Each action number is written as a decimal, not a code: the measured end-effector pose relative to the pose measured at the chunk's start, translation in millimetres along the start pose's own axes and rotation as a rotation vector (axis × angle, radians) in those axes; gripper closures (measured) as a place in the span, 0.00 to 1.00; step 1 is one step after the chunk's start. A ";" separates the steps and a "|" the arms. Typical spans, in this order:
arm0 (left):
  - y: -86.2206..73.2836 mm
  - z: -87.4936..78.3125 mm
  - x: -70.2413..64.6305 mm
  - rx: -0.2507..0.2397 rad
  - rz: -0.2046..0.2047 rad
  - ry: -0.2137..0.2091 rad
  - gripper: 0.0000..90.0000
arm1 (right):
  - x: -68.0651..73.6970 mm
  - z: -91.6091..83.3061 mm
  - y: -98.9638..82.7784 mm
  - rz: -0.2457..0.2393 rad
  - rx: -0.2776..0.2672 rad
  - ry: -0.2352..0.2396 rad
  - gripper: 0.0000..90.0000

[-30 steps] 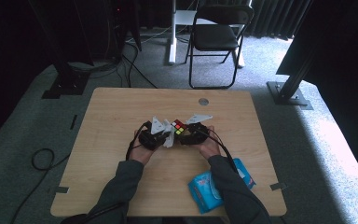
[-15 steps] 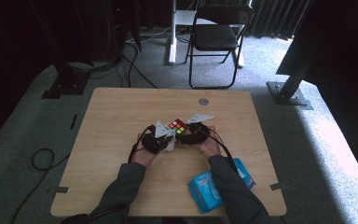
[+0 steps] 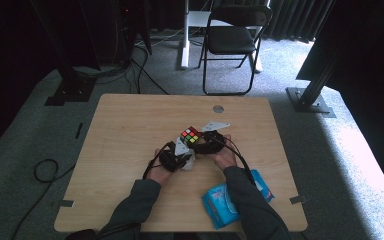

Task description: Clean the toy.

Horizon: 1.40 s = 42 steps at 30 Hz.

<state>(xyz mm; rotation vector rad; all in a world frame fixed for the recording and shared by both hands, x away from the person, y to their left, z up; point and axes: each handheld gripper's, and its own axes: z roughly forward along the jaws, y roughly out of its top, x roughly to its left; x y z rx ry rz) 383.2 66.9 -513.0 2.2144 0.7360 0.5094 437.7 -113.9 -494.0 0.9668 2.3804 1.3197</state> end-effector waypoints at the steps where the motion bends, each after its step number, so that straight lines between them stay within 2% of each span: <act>1: -0.6 -0.4 0.6 -0.001 -0.001 0.002 0.91 | -0.1 -0.1 0.0 0.001 0.000 0.000 0.38; 12: -15.9 -0.7 11.5 0.020 -0.050 0.013 0.91 | -0.5 -0.2 0.0 0.002 -0.003 0.000 0.38; 15: -17.4 -0.4 13.5 0.026 -0.051 0.019 0.91 | -0.5 -0.3 0.1 0.003 -0.003 0.000 0.38; 22: -22.2 1.7 22.7 0.026 -0.098 0.034 0.91 | 0.8 -1.4 0.4 0.001 -0.009 0.011 0.38; 29: -20.3 2.5 27.2 0.007 -0.125 0.051 0.91 | 2.2 -1.1 0.6 -0.011 -0.012 0.022 0.38; 36: -17.7 3.3 27.1 -0.025 -0.146 0.047 0.91 | 1.5 -2.3 0.9 0.002 -0.020 0.041 0.38; 42: -17.8 5.9 29.1 -0.035 -0.164 0.046 0.91 | 1.3 -2.5 0.9 0.005 -0.024 0.055 0.38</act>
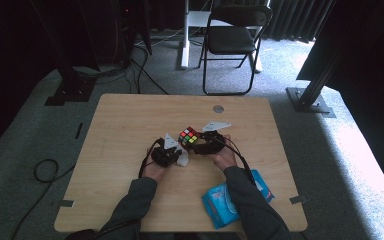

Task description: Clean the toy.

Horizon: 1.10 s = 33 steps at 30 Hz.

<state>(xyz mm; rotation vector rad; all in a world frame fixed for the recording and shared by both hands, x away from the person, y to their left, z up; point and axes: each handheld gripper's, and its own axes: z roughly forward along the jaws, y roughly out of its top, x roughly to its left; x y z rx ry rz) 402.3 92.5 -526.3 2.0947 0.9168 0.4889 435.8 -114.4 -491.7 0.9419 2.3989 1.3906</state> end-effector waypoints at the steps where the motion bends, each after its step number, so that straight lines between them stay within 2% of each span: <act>1: 0.0 1.0 0.4 -0.002 -0.003 0.002 0.91 | 0.0 0.1 0.0 0.001 0.000 0.003 0.38; 3: 0.1 2.6 1.7 -0.004 -0.012 0.005 0.91 | 0.0 0.0 0.0 0.002 -0.001 0.008 0.38; 9: 0.0 4.8 9.5 -0.029 -0.074 0.006 0.91 | 0.2 -0.5 0.3 0.004 -0.011 0.032 0.38; 13: -0.4 3.2 13.2 -0.041 -0.089 0.005 0.91 | 0.5 -1.1 0.5 0.010 -0.017 0.050 0.38; 21: 1.5 3.2 5.4 -0.056 -0.072 -0.023 0.91 | -1.1 -2.3 0.5 0.021 -0.029 0.060 0.38; 33: 2.7 5.5 -9.4 -0.051 -0.005 -0.054 0.91 | -1.8 -3.0 0.6 0.028 -0.035 0.059 0.38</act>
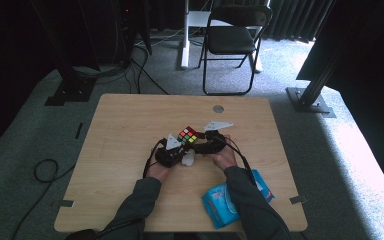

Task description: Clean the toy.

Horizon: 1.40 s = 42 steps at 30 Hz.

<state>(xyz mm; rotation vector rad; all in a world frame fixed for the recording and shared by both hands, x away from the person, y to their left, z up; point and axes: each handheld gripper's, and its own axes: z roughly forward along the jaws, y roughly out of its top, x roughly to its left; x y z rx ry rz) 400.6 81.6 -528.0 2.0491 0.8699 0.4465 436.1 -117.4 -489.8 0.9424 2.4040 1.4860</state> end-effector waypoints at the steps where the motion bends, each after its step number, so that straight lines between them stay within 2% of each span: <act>1: 0.1 0.0 -1.0 0.001 0.005 -0.003 0.91 | -0.1 0.0 0.0 0.001 -0.001 -0.001 0.38; 8: 0.2 0.4 -8.8 0.003 0.031 -0.020 0.91 | -0.2 -0.3 0.0 0.005 -0.001 -0.005 0.38; 13: 0.5 -0.1 -9.3 0.006 0.043 -0.020 0.91 | -0.7 -0.6 0.0 0.006 -0.004 -0.006 0.38; 21: 0.3 -1.8 -4.9 -0.006 0.023 -0.002 0.91 | -0.6 -0.5 0.0 0.005 -0.006 0.001 0.38; 27: 0.2 -6.0 2.8 -0.020 -0.002 0.024 0.91 | -1.2 -1.0 0.0 0.008 -0.011 0.008 0.38; 42: -1.2 -17.6 19.9 -0.024 -0.029 0.082 0.91 | -1.8 -1.2 -0.1 0.010 -0.014 0.003 0.38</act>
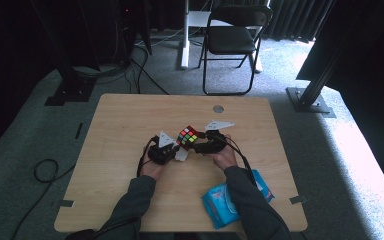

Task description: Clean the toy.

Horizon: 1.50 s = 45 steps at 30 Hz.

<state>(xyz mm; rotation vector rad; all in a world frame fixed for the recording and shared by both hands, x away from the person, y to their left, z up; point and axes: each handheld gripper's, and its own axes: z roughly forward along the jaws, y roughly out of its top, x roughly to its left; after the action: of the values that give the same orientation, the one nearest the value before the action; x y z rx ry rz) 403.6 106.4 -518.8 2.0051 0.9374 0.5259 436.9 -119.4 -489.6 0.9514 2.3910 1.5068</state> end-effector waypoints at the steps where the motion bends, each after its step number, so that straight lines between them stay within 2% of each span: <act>1: -0.3 -2.5 3.8 -0.003 -0.008 0.008 0.91 | -0.1 0.0 0.0 0.001 0.001 -0.005 0.38; 12: 6.5 -15.3 16.1 -0.036 -0.023 0.039 0.90 | -3.2 2.5 -1.1 0.021 0.033 -0.066 0.38; 25: 3.6 -19.3 20.9 -0.009 -0.017 0.076 0.90 | -7.2 5.0 -2.9 0.034 0.075 -0.144 0.38; 28: 1.8 -20.3 22.6 -0.005 -0.021 0.081 0.90 | -7.8 6.4 -3.8 0.034 0.097 -0.174 0.38; 45: -1.8 -23.0 26.1 0.001 -0.026 0.089 0.90 | -15.2 10.8 -7.1 0.063 0.162 -0.272 0.38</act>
<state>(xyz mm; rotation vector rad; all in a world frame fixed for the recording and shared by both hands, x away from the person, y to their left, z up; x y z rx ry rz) 404.4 139.1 -506.8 1.9817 1.0167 0.6045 450.7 -122.3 -503.8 1.1915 2.3288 1.1294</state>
